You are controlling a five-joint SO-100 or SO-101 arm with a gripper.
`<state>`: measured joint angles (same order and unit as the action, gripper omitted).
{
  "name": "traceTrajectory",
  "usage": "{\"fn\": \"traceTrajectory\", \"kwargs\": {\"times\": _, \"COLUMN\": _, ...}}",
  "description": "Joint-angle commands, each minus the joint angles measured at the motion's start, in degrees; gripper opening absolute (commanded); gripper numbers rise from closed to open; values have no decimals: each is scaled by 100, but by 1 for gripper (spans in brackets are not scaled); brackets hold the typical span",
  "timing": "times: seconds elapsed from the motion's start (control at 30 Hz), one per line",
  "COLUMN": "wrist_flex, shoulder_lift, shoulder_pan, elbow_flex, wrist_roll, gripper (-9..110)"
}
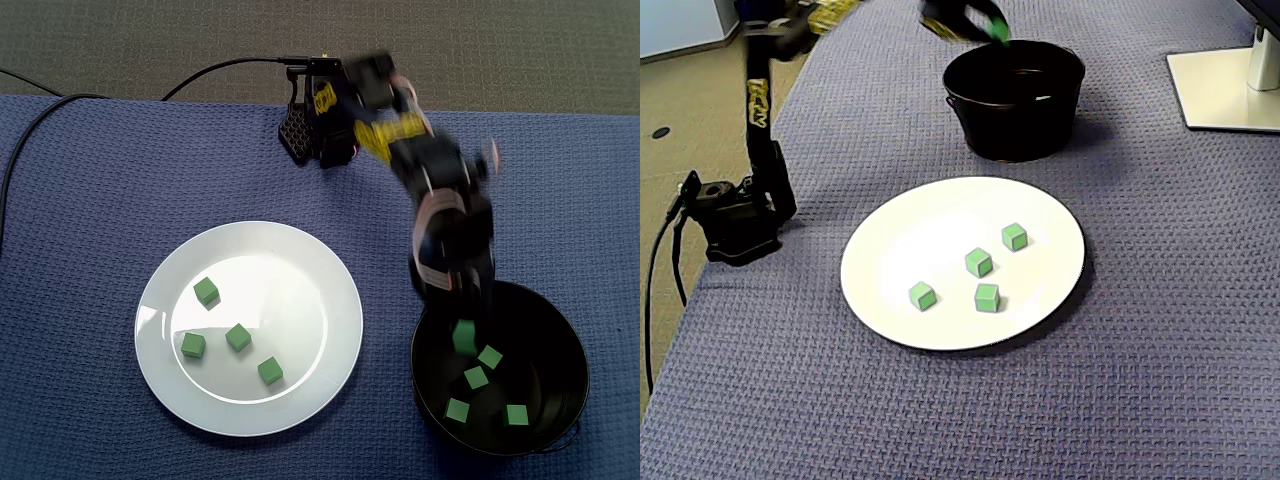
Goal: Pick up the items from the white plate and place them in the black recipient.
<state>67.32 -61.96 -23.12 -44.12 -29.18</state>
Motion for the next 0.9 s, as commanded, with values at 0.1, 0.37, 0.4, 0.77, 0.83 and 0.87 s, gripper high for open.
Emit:
{"fn": "traceTrajectory", "kwargs": {"times": 0.1, "wrist_flex": 396, "shoulder_lift": 1011, "shoulder_pan": -255, "elbow_flex": 703, "wrist_roll": -88, "gripper": 37}}
{"fn": "traceTrajectory", "kwargs": {"times": 0.37, "wrist_flex": 2259, "shoulder_lift": -1916, "shoulder_pan": 650, "elbow_flex": 606, "wrist_roll": -2391, "gripper": 28}}
{"fn": "traceTrajectory", "kwargs": {"times": 0.4, "wrist_flex": 2479, "shoulder_lift": -2285, "shoulder_pan": 967, "elbow_flex": 519, "wrist_roll": -2769, "gripper": 28}}
{"fn": "traceTrajectory", "kwargs": {"times": 0.77, "wrist_flex": 2364, "shoulder_lift": -4236, "shoulder_pan": 5203, "elbow_flex": -2733, "wrist_roll": -3867, "gripper": 27}}
{"fn": "traceTrajectory", "kwargs": {"times": 0.83, "wrist_flex": 1907, "shoulder_lift": -4395, "shoulder_pan": 5730, "elbow_flex": -3612, "wrist_roll": -3656, "gripper": 27}}
{"fn": "traceTrajectory", "kwargs": {"times": 0.87, "wrist_flex": 1529, "shoulder_lift": -4438, "shoulder_pan": 5968, "elbow_flex": -4078, "wrist_roll": -3551, "gripper": 27}}
